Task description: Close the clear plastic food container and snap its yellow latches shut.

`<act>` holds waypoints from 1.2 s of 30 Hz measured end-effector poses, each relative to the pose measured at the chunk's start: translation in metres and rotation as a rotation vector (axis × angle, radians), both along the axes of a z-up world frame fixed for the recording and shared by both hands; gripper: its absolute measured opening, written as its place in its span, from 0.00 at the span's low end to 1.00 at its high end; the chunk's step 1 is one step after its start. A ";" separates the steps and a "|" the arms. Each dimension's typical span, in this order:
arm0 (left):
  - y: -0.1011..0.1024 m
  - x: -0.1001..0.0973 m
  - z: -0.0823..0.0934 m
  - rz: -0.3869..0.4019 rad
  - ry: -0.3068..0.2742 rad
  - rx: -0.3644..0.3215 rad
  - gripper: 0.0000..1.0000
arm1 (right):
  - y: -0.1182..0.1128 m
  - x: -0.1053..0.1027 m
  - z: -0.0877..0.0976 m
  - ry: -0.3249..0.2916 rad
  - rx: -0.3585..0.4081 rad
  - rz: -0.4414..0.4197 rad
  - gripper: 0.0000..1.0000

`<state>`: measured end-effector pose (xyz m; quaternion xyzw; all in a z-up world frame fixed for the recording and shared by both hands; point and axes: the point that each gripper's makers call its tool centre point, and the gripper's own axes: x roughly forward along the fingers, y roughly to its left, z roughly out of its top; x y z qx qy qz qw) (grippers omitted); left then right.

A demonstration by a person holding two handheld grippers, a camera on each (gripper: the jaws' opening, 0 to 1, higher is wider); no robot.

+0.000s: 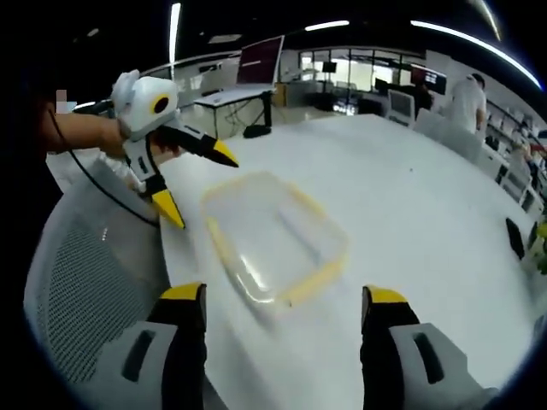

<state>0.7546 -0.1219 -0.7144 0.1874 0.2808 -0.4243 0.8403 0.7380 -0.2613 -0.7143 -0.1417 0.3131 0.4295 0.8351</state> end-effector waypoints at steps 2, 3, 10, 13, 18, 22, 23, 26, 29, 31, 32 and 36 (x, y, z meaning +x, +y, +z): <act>0.001 0.000 -0.001 0.012 -0.002 -0.002 0.66 | 0.002 -0.001 -0.001 -0.003 0.004 -0.001 0.66; 0.000 0.000 -0.002 0.016 -0.002 -0.005 0.65 | 0.003 -0.001 -0.002 -0.005 0.006 -0.004 0.65; -0.001 -0.001 -0.004 0.024 -0.017 -0.005 0.57 | 0.008 0.001 -0.006 -0.025 0.003 -0.017 0.57; -0.002 0.000 -0.005 0.024 -0.022 -0.006 0.55 | 0.009 0.001 -0.008 -0.024 0.005 -0.024 0.54; -0.003 0.001 -0.007 0.021 -0.021 -0.001 0.53 | 0.011 0.004 -0.010 -0.029 0.007 -0.043 0.52; -0.005 0.002 -0.007 0.021 -0.019 0.000 0.51 | 0.013 0.004 -0.011 -0.030 0.012 -0.048 0.51; -0.005 0.003 -0.008 0.021 -0.019 0.002 0.51 | 0.014 0.004 -0.010 -0.032 0.013 -0.049 0.51; -0.004 0.004 -0.008 0.025 -0.018 0.001 0.50 | 0.013 0.006 -0.011 -0.035 0.008 -0.062 0.49; -0.004 0.006 -0.008 0.031 -0.018 0.001 0.48 | 0.012 0.008 -0.013 -0.038 0.001 -0.071 0.48; -0.003 0.006 -0.008 0.033 -0.017 0.001 0.47 | 0.012 0.009 -0.013 -0.038 0.000 -0.076 0.48; -0.003 0.007 -0.008 0.035 -0.016 0.000 0.47 | 0.012 0.009 -0.013 -0.039 -0.003 -0.077 0.47; -0.003 0.008 -0.008 0.040 -0.010 -0.004 0.47 | 0.013 0.010 -0.014 -0.036 -0.005 -0.082 0.48</act>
